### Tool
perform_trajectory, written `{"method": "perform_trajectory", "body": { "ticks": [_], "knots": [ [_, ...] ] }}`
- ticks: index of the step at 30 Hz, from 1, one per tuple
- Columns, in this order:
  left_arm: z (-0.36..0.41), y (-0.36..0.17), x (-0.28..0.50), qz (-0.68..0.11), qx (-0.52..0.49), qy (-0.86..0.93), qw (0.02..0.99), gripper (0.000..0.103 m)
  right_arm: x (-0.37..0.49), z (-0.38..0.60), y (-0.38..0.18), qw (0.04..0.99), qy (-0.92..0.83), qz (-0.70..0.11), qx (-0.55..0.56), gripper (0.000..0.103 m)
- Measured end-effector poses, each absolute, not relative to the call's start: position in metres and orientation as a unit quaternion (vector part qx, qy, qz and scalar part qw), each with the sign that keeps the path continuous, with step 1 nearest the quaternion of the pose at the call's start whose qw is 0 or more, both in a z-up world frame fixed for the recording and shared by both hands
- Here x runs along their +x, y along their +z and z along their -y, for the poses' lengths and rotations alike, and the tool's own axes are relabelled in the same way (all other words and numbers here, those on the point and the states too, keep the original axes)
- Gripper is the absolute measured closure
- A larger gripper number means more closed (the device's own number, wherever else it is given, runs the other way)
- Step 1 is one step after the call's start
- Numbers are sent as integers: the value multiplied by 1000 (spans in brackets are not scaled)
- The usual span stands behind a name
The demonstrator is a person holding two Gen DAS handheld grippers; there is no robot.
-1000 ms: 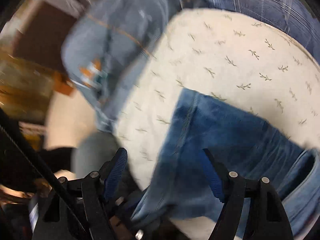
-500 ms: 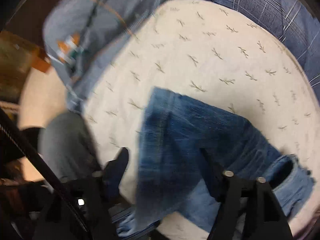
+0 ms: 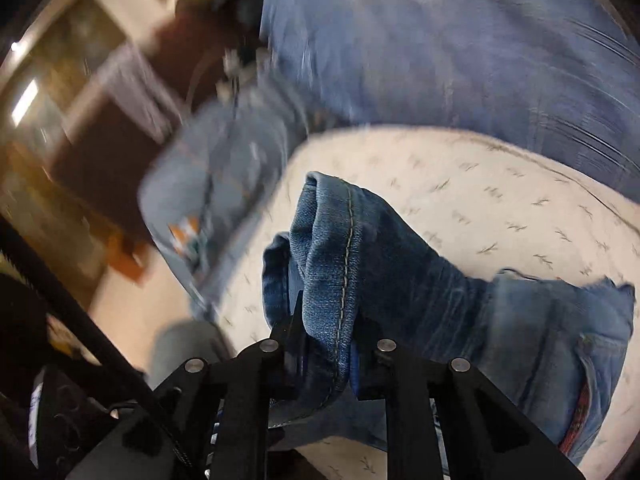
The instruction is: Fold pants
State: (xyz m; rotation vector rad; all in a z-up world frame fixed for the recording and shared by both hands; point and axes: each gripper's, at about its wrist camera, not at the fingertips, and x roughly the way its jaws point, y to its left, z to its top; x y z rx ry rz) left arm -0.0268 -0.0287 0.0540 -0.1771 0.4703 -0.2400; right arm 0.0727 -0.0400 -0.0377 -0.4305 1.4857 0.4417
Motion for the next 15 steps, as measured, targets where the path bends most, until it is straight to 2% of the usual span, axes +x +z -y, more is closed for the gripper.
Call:
{"method": "perform_trajectory", "body": {
  "ticks": [7,12,15],
  "knots": [
    [128,70,-18,-207,-1,-210,956,87,87,162,38,785,146,-601,-27,88],
    [178,46,8,-253,2,-257,933,88,99,241,46,786,95,-611,29,89],
    [193,13,28,-308,-14,-271,912,88,110,279,27,767,36,-640,31,87]
  ]
}}
